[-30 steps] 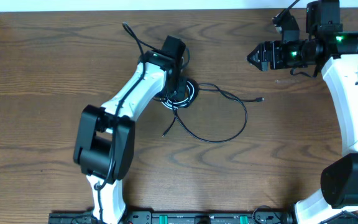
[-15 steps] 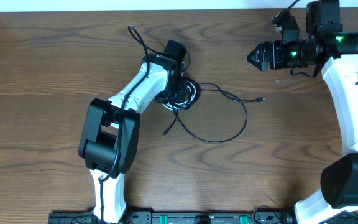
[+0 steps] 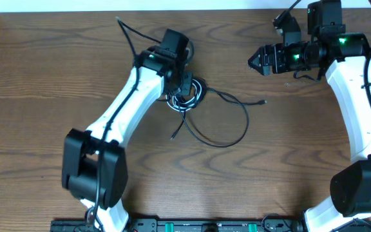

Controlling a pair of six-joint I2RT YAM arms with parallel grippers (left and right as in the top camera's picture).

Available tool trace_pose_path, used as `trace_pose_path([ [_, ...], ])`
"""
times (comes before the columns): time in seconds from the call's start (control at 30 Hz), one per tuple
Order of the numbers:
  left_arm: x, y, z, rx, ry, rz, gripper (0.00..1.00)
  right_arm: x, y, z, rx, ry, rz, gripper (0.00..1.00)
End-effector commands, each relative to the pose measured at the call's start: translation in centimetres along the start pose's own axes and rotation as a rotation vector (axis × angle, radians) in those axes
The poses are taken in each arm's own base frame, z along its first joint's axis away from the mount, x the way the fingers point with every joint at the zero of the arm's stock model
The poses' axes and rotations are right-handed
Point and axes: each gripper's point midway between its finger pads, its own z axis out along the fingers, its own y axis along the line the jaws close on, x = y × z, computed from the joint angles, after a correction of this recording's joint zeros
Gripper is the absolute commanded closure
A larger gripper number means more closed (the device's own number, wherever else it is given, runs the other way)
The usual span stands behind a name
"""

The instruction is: Untangle cables

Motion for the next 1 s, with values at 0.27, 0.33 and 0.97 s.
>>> trace_pose_path([
  [0.27, -4.5, -1.9, -12.4, 0.073, -0.318, 0.006, 0.93, 0.5, 1.4, 0.9, -0.027, 0.010, -0.040, 0.15],
  [0.33, -5.0, -2.3, -15.3, 0.097, -0.398, -0.014, 0.93, 0.6, 2.2, 1.5, -0.041, 0.011, -0.057, 0.14],
  [0.97, -2.5, -3.4, -32.8, 0.257, -0.820, -0.055, 0.92, 0.2, 6.1, 4.0, 0.008, -0.011, -0.025, 0.18],
])
